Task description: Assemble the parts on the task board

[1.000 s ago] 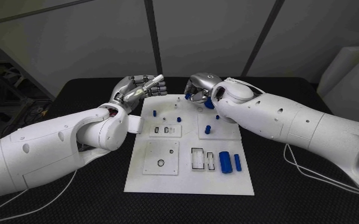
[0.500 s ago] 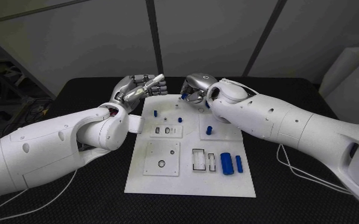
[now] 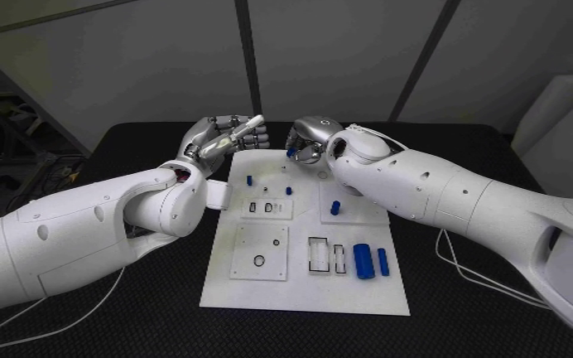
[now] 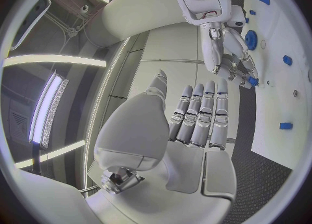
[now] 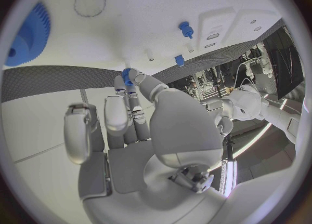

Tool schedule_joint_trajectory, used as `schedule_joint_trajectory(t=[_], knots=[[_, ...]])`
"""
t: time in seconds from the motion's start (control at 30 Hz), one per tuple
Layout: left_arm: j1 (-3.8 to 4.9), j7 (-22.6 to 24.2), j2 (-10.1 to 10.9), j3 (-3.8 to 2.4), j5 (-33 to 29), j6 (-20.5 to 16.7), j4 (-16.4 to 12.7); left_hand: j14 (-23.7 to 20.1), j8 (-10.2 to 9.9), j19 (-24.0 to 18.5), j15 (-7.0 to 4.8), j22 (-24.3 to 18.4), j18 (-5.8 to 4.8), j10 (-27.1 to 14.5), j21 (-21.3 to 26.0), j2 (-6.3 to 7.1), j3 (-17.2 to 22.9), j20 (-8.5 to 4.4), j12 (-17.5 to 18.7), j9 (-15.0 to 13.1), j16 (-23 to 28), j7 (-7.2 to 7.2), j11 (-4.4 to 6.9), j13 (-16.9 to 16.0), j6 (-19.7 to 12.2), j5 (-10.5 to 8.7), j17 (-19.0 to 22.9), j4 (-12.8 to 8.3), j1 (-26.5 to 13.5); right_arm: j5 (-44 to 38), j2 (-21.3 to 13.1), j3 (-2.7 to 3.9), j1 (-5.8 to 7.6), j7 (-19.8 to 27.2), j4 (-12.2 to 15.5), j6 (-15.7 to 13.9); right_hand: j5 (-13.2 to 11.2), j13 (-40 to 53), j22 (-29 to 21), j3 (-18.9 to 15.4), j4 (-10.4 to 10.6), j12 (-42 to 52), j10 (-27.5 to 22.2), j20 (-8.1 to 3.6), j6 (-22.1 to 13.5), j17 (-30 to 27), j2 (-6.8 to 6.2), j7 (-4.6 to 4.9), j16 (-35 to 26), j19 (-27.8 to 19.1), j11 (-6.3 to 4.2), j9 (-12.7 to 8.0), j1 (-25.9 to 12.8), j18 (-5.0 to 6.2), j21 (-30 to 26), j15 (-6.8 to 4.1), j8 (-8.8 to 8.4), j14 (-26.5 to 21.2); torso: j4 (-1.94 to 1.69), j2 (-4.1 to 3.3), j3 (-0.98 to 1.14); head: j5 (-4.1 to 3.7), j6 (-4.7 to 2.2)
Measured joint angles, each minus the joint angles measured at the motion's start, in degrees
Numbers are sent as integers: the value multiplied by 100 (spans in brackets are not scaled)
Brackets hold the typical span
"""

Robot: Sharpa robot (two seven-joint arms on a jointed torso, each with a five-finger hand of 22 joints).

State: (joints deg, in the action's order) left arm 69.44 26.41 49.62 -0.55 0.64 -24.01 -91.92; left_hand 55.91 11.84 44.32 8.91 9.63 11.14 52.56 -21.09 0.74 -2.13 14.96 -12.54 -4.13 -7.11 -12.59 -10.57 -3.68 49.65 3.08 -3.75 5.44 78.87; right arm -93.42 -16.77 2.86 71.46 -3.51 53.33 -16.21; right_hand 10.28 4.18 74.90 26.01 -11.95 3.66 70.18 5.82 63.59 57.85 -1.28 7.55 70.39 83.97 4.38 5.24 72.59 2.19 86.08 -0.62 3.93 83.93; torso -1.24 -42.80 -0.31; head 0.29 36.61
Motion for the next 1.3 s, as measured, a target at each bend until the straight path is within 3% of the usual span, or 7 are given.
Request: schedule_joint_trajectory(t=[0.23, 0.93, 1.3], knots=[[40, 0, 5, 0, 0, 0, -18, 0, 0, 0, 0, 0, 0, 0, 0, 0, 0, 0, 0, 0, 0, 0, 0, 0, 0, 0, 0, 0, 0, 0, 54, 0, 7, 6, -78, 18, 0, -7, 0, 1, 0, 0, -18, 0, -1, -6, 0, 0, 0, 0, -19, -2, 0, 0, 0, 0, -1, 0, 0, -3, 0, 16, 9], [116, 0, 4, 0, 1, -1, -38, 0, 0, 0, 0, 1, 0, 0, 0, 0, 0, 0, 20, -1, 0, 0, 0, 0, 0, 0, 0, 0, 0, -24, 227, -1, 18, -5, -286, 228, -51, -27, 0, 83, 79, 1, -213, 0, -98, -99, -129, 70, -1, 0, 53, 10, -124, 0, 0, 0, 1, 0, 10, -12, 0, 64, 70], [126, -1, 8, 0, 1, -1, -29, 0, 0, 0, 0, 1, 0, 0, 0, 0, 0, 0, 20, -1, 0, 0, 0, 0, 0, 0, 0, 1, 0, -34, 233, -3, 18, 12, -307, 255, -91, -55, 4, 135, 131, 1, -623, 127, -323, -333, -362, 158, -153, -190, 160, -35, -119, 1, -156, 114, -23, -30, 18, -8, 0, 74, 77]])
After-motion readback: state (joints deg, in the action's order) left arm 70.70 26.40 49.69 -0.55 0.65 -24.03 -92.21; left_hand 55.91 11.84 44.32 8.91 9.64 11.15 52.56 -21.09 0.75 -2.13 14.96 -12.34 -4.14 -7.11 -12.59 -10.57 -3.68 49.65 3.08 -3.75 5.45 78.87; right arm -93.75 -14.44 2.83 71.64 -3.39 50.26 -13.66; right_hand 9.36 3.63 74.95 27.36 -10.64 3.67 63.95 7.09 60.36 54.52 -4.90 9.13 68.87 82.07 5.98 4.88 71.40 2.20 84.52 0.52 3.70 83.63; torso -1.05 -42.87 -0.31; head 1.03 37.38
